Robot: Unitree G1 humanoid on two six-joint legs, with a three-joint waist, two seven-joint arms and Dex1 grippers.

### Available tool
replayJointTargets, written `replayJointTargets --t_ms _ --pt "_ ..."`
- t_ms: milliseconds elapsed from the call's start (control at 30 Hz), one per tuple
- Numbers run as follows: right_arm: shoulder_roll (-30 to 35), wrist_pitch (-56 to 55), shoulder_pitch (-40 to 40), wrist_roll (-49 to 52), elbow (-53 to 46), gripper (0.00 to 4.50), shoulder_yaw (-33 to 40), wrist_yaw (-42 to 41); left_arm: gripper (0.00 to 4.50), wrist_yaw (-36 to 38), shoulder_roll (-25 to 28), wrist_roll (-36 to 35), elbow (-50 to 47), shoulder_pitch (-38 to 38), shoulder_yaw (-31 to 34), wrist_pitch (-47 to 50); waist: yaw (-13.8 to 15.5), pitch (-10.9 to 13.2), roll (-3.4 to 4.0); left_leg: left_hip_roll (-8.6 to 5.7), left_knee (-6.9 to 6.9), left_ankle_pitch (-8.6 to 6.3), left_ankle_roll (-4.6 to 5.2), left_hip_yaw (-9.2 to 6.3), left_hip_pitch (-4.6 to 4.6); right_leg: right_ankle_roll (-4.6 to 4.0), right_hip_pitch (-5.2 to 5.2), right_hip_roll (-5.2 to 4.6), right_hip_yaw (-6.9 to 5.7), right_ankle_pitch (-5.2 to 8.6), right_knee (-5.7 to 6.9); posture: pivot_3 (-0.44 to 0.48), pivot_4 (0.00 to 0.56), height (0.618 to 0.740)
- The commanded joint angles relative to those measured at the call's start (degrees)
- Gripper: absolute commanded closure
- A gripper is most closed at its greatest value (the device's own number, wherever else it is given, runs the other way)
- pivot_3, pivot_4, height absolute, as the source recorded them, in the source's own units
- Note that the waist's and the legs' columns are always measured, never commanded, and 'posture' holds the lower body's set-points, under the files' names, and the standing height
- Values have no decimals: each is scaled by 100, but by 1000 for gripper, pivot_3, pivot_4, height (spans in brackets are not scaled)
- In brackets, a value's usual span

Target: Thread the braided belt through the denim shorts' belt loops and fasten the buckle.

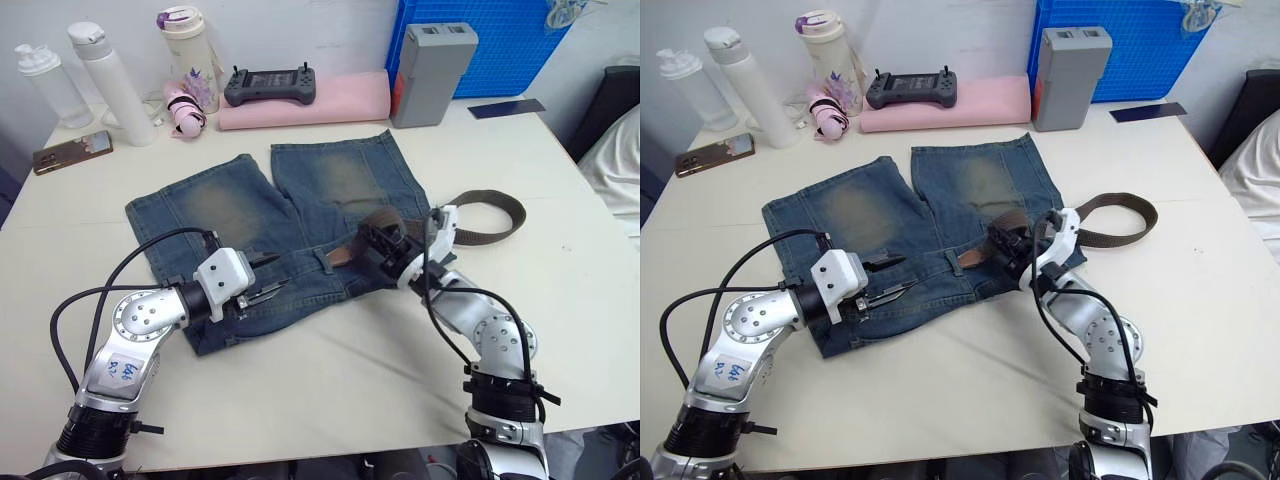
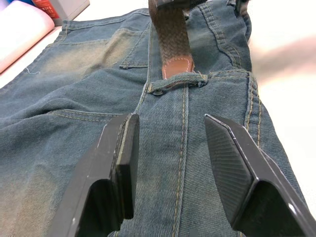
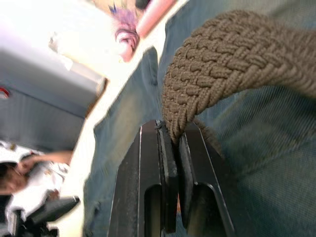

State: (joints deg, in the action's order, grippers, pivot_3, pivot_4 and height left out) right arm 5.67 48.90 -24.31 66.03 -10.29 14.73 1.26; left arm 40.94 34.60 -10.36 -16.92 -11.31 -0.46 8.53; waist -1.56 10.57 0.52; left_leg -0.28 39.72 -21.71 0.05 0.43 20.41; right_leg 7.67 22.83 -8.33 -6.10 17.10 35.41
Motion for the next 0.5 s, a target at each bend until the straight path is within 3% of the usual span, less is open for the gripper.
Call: replayJointTargets --t_ms 33,200,500 --pt "75 71 -258 954 58 4500 551 298 2157 18 -5 -24 -57 -46 56 -95 10 0 0 -1 1 0 0 0 1 0 0 -1 0 0 0 0 150 739" --pt "116 360 -315 2016 316 4500 672 859 2157 21 -16 -51 -72 -37 71 -72 -3 1 1 0 -1 0 0 1 0 0 0 -2 -1 0 1 0 150 739" --pt "333 354 -41 1879 251 4500 472 714 2157 29 -17 -79 -98 0 102 -41 2 1 2 -1 0 0 1 5 1 0 0 -2 1 0 1 0 150 739"
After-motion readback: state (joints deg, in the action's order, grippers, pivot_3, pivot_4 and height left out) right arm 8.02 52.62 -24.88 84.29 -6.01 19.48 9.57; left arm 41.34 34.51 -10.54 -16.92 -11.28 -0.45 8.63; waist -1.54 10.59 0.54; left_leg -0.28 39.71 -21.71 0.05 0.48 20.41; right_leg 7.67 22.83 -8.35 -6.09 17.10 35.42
